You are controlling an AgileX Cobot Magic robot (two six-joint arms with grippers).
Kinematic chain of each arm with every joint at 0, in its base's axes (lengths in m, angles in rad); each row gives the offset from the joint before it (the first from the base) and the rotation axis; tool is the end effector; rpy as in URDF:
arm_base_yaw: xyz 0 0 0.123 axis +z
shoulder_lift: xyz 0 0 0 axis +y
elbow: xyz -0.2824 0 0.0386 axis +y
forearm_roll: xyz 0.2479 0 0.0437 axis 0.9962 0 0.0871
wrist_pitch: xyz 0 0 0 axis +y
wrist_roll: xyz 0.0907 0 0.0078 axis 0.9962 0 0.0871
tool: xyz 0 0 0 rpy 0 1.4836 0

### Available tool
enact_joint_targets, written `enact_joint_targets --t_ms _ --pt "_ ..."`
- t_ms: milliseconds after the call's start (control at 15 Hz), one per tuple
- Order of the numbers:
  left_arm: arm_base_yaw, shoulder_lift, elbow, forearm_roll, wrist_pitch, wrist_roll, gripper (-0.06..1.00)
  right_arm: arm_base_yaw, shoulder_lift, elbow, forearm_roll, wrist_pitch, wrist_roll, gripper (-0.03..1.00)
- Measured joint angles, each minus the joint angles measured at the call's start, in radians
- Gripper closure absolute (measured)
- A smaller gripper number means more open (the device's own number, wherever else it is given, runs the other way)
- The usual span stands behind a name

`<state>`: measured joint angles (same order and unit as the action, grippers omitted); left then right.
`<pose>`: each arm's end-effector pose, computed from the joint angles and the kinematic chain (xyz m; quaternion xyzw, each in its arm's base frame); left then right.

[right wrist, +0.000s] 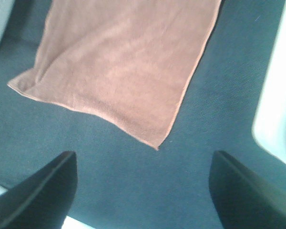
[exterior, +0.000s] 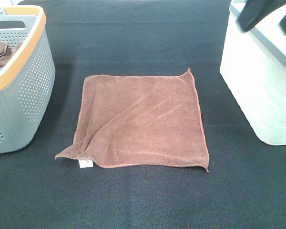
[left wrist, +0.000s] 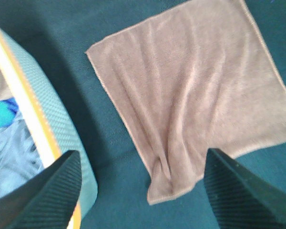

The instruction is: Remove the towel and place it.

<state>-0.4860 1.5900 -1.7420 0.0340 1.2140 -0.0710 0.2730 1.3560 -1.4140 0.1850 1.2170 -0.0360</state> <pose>0.2962 -0.1532 0.4100 0.1979 0.9351 -0.0644 0.2869 0.2516 0.0868 0.3866 -0.1390 0.9549 0.1203 0.2333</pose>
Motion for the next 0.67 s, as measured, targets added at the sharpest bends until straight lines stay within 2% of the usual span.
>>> enact_joint_targets --t_ms 200,267,467,533,667 --pt "0.0 -0.176 0.248 0.004 -0.001 -0.015 0.25 0.0 -0.192 0.107 -0.009 0.0 0.0 0.24" --pt "0.0 -0.176 0.248 0.004 -0.001 -0.015 0.25 0.0 -0.192 0.107 -0.009 0.0 0.0 0.24" --pt "0.0 -0.316 0.504 -0.013 -0.001 -0.048 0.25 0.0 -0.345 0.299 -0.009 0.001 0.0 0.24" --pt "0.0 -0.385 0.628 -0.026 -0.002 -0.052 0.25 0.0 -0.397 0.376 -0.009 0.001 0.0 0.24" --pt "0.0 -0.475 0.764 -0.028 -0.002 -0.052 0.25 0.0 -0.516 0.546 -0.013 0.004 0.0 0.24"
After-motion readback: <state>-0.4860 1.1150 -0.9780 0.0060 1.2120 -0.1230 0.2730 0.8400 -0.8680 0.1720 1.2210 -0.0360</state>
